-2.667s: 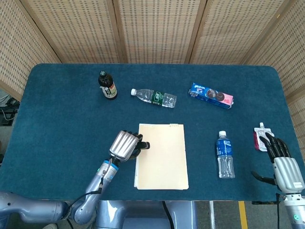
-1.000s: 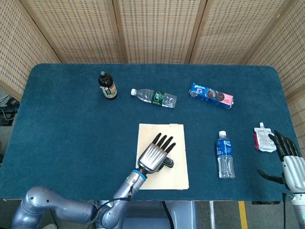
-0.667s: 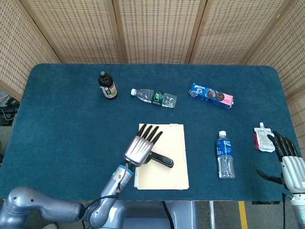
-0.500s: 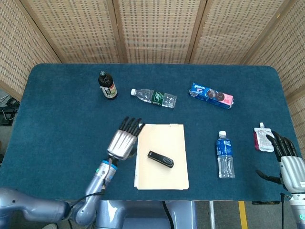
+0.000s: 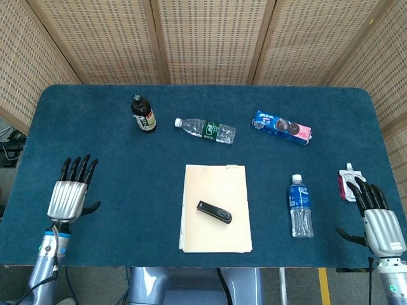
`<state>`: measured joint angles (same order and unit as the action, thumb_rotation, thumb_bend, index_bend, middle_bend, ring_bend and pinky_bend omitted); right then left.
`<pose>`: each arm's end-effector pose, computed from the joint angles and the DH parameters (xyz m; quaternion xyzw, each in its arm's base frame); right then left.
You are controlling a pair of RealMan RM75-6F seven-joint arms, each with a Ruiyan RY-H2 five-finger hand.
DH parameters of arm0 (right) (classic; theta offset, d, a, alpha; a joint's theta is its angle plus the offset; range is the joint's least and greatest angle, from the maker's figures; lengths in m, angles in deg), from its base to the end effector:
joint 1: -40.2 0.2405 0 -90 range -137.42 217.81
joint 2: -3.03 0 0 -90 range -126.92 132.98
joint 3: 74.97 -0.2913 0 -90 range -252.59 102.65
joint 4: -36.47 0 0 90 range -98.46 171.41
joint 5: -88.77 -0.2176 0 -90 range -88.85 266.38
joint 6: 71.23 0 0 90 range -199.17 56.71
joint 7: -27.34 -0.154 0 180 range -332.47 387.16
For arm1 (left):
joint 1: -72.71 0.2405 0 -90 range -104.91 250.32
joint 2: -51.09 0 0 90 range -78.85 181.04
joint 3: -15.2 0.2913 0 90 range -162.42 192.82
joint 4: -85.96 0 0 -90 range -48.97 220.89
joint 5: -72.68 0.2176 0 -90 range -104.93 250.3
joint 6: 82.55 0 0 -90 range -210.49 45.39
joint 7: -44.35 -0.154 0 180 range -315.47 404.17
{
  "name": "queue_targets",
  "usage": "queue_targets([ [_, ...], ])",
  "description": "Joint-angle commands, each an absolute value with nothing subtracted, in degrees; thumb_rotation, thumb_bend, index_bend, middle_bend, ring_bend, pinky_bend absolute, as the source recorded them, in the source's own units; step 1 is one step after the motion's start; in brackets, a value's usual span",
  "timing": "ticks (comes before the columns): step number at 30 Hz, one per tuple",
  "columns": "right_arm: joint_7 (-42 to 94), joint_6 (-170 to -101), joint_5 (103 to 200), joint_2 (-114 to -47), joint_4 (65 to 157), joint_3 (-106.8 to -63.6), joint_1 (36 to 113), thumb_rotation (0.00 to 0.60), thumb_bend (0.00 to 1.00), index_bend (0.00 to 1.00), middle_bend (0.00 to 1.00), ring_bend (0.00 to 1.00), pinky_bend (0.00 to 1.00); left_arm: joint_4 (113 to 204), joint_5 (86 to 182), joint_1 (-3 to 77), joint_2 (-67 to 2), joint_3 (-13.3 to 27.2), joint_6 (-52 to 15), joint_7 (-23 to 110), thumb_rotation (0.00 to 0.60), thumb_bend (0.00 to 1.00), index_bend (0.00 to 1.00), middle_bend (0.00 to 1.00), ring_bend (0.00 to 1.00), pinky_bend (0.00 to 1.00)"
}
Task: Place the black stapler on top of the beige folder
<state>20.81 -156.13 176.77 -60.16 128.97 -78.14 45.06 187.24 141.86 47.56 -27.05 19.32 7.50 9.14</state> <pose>-0.3408 -0.1954 0.1712 0.5844 -0.4089 0.4253 0.5571 -0.2572 0.2616 0.0739 -0.6619 -0.3040 -0.3229 0.6043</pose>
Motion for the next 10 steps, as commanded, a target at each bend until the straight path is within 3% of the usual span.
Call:
queue_targets([
  [1,21.3,-156.1,177.0,-60.4,129.0,-78.1,45.1,0.600,0.10,0.04,0.00,0.00,0.00,186.6,143.8,51.4,-25.5,21.4,10.4,13.0,0.600,0.18,0.00,0.00,0.00,0.00],
  [10,24.6,-155.3,178.3,-61.8,129.2,-77.1,45.6,0.600,0.10,0.04,0.00,0.00,0.00,184.5,147.9,58.9,-21.9,23.3,14.3,19.0,0.600,0.18,0.00,0.00,0.00,0.00],
])
